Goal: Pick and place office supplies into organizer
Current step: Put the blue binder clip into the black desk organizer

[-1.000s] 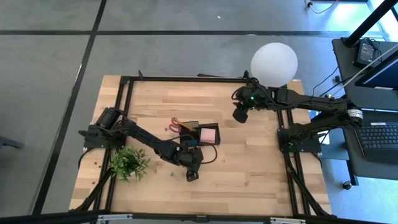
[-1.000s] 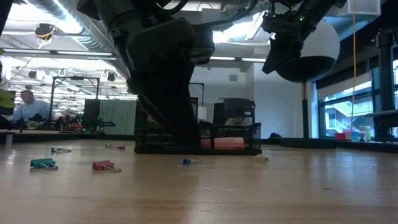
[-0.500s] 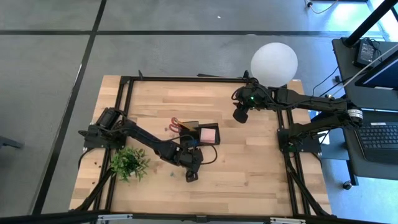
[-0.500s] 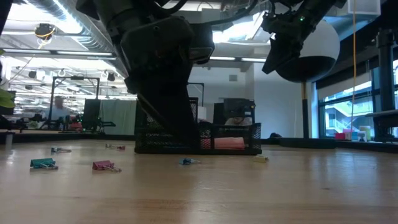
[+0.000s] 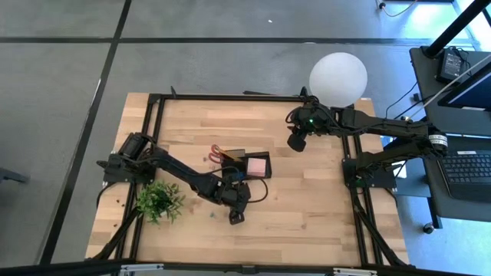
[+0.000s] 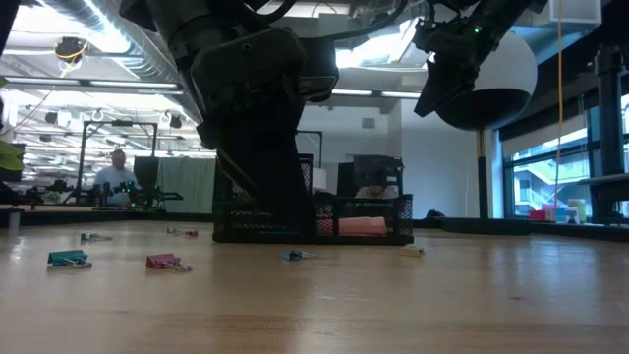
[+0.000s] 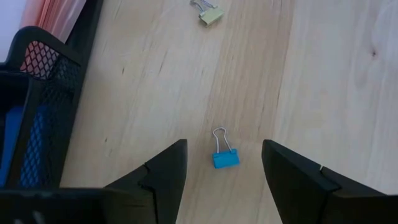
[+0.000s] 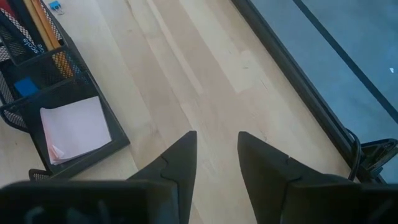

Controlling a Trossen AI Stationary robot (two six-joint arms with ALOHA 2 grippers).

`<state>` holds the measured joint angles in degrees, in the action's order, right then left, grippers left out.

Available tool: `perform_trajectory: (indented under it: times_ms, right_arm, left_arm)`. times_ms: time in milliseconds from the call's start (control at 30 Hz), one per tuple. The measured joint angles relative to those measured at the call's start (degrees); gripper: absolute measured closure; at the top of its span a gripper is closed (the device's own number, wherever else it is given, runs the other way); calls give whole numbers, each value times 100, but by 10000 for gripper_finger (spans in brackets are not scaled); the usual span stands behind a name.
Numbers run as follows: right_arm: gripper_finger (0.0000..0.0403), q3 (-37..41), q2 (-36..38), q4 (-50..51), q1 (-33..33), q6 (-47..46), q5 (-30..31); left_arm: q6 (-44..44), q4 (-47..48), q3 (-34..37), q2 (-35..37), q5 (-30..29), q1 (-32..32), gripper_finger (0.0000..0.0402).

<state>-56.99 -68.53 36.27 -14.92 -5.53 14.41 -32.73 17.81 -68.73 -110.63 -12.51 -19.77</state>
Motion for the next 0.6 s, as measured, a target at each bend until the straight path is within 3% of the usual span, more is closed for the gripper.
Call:
perform_trajectory:
  times_ms: [600]
  right_arm:
    - [281,0,0,-2,0,-1,0]
  left_arm:
    - [-9,16,-4,-109,17,7,201]
